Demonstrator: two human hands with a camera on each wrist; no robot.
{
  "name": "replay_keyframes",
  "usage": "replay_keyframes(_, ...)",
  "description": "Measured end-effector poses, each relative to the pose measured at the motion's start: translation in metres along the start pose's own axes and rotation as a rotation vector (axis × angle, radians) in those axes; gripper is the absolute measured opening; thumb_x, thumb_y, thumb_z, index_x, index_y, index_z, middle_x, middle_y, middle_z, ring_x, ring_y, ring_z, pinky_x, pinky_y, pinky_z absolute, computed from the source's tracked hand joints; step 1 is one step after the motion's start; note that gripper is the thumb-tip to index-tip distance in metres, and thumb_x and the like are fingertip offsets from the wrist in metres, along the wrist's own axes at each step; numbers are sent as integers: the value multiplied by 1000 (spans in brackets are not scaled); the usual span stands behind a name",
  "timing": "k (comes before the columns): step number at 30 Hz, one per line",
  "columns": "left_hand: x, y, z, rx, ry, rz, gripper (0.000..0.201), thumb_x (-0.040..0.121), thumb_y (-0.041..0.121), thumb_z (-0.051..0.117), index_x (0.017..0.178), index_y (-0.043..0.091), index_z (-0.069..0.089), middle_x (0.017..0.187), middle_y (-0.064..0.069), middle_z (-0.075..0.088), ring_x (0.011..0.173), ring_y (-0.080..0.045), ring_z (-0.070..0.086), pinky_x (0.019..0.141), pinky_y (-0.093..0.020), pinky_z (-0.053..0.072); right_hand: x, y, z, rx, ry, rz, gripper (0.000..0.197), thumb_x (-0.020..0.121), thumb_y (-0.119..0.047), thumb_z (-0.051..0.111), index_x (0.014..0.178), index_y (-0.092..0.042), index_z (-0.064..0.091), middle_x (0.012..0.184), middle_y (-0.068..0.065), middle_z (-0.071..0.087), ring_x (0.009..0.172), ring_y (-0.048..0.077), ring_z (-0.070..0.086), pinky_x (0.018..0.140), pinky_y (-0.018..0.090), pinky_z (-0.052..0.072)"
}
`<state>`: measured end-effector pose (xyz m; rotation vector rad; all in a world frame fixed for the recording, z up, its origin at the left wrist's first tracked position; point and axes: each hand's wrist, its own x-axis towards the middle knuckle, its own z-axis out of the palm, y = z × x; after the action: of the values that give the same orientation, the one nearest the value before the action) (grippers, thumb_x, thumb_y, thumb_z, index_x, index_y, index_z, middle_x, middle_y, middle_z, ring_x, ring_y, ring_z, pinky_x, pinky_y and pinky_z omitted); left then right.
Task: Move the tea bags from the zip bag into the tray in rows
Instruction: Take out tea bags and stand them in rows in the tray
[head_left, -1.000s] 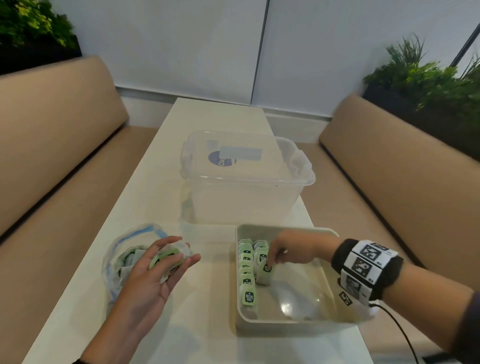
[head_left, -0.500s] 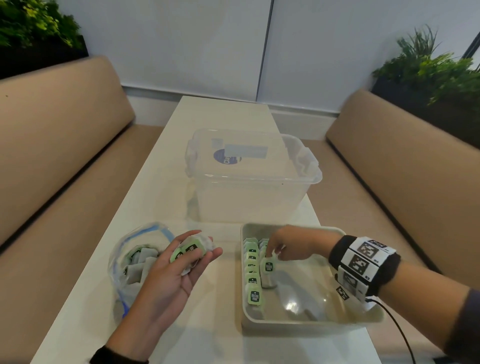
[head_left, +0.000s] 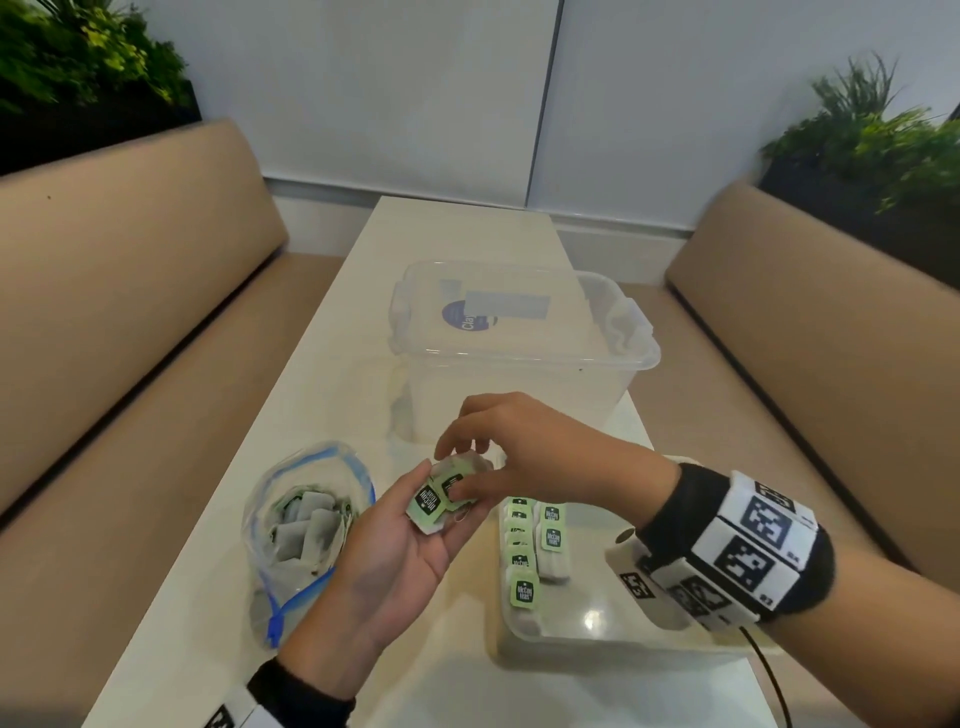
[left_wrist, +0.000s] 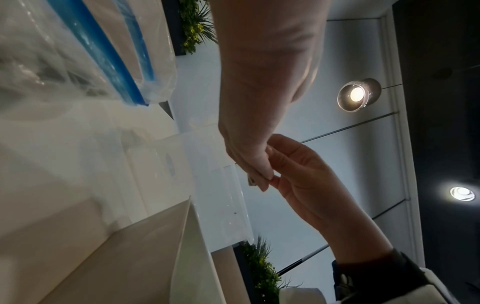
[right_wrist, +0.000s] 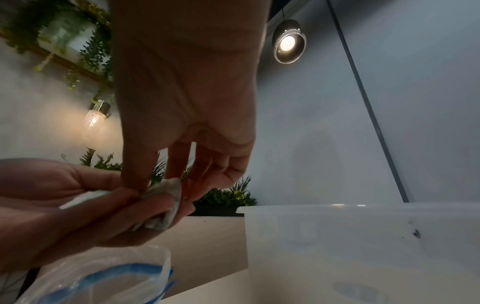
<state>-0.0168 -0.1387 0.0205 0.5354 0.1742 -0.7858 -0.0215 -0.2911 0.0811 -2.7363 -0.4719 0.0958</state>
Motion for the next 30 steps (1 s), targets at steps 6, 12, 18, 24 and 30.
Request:
replay_keyframes(6,-4,6,-1,-56,-59,-54,49,86,23,48,124,-7,53,122,-27,62,111,-44,60,80,-44,57,2,0,-7,98,35,-26,14,82,-24,70,96,-20,69,78,-18,56,73,4,55,62,7,38)
replay_keyframes(12,-9,9,-2,-38,-114,-77,51,73,25,74,109,-9,66,119,-31,61,106,-46,62,78,-43,58,1,-2,-17,320,13,1,8,85,-17,68,86,-23,63,78,-17,58,68,-8,54,62,4,39)
replay_keyframes(18,-13,3,-1,267,-120,18,49,63,-8,76,110,-1,65,107,-26,68,93,-37,69,63,-23,57,-3,0,-17,680,-8,77,9,89,-9,61,84,-16,61,79,-6,64,74,5,59,75,16,45)
replay_keyframes(24,-17,0,6,330,-110,56,56,64,3,67,119,9,57,100,-21,71,71,-29,70,54,-20,55,-7,0,-25,840,137,82,7,84,-8,66,86,-11,61,79,6,67,72,19,57,64,25,45)
replay_keyframes(30,-12,6,17,395,-74,238,32,64,11,67,96,9,66,82,-12,72,61,-20,68,57,-17,55,-12,-13,-40,662,274,42,22,84,-7,67,98,-20,56,86,8,62,67,20,67,67,28,58)
